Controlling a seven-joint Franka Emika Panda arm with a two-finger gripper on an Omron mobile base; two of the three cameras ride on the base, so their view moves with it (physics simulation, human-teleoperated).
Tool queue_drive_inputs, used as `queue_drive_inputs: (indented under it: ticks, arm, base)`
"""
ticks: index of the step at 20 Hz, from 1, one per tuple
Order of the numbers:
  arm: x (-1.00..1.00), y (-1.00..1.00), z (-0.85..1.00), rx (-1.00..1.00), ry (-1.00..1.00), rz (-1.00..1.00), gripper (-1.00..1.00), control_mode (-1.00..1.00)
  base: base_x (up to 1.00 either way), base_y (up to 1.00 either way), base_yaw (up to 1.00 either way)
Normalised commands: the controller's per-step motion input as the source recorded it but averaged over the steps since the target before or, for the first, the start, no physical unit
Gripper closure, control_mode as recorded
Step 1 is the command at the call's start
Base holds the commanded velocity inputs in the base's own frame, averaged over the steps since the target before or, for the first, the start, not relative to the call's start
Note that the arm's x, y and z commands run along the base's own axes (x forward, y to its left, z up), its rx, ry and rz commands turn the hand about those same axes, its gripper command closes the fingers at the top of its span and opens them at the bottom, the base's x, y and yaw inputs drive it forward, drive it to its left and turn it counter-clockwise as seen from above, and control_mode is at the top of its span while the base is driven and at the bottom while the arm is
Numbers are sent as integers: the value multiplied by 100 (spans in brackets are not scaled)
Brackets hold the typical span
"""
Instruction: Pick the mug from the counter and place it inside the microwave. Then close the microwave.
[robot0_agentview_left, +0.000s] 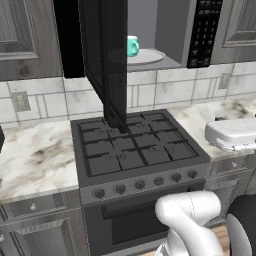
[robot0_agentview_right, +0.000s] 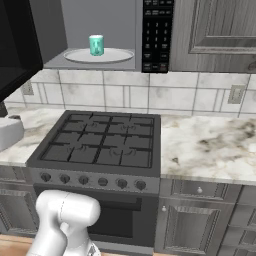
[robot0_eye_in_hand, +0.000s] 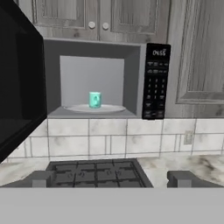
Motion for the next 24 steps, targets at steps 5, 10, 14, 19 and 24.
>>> queue_drive_inputs:
  ticks: [5,10,14,19,24]
  arm:
    - [-67,0,4,0,-6,-1,-100,-100]
    - [-41,10,2,0,-6,-1,-100,-100]
    - [-21,18,1,-1,-4,-12,-100,-100]
    - [-34,17,9,0,-7,-15,-100,-100]
    - [-34,21,18,0,-8,-13,-100,-100]
  base:
    - [0,0,0]
    - [0,0,0]
    - [0,0,0]
    - [0,0,0]
    - [0,0,0]
